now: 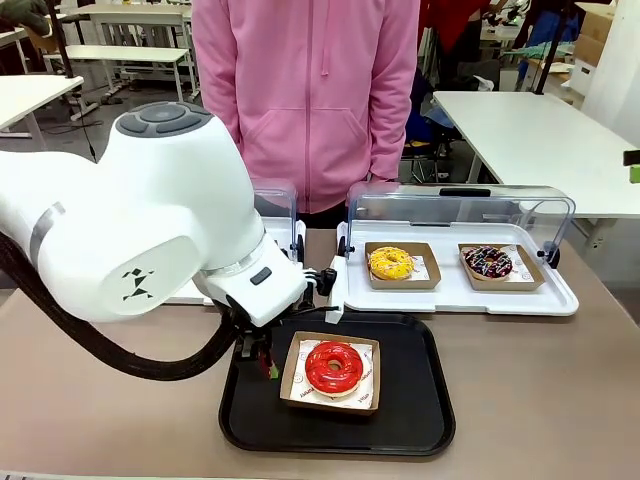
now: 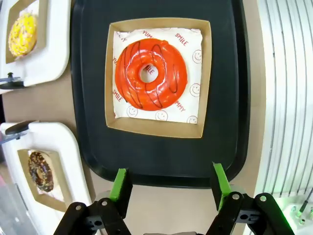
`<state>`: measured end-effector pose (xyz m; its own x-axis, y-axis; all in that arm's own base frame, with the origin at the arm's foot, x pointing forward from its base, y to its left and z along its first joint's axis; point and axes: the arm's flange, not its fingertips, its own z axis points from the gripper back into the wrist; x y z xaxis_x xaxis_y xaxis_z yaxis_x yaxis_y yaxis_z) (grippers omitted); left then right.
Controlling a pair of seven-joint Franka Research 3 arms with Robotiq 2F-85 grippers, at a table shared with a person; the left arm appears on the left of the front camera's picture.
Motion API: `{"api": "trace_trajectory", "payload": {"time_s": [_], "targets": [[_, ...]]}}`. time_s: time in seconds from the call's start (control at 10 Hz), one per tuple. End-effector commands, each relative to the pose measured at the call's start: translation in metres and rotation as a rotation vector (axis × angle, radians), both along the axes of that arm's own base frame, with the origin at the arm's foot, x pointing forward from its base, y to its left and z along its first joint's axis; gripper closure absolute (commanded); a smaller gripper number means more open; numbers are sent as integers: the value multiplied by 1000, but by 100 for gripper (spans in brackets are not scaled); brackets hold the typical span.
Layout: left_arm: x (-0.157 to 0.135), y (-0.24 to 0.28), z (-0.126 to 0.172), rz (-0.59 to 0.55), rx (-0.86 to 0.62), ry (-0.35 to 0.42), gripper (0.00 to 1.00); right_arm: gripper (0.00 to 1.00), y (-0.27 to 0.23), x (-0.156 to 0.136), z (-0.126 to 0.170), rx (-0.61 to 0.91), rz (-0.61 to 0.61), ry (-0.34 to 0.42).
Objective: Move the first donut from the left to the tray.
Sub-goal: Pick up the Paper togo box containing the Donut indicated by the person and place it on the Handle tray.
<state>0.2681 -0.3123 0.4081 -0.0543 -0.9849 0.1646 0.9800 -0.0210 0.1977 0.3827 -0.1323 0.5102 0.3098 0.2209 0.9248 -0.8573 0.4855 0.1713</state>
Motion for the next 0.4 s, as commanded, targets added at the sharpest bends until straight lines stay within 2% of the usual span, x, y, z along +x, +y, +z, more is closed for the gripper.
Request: {"api": "trace_trajectory", "payload": {"time_s": [0.0,0.3], "targets": [[1,-2,-2,19,-5,-14,17,0,1,3,1,17,2,-37],[1,-2,-2,19,-5,-14,17,0,1,3,1,17,2,-37]]}}
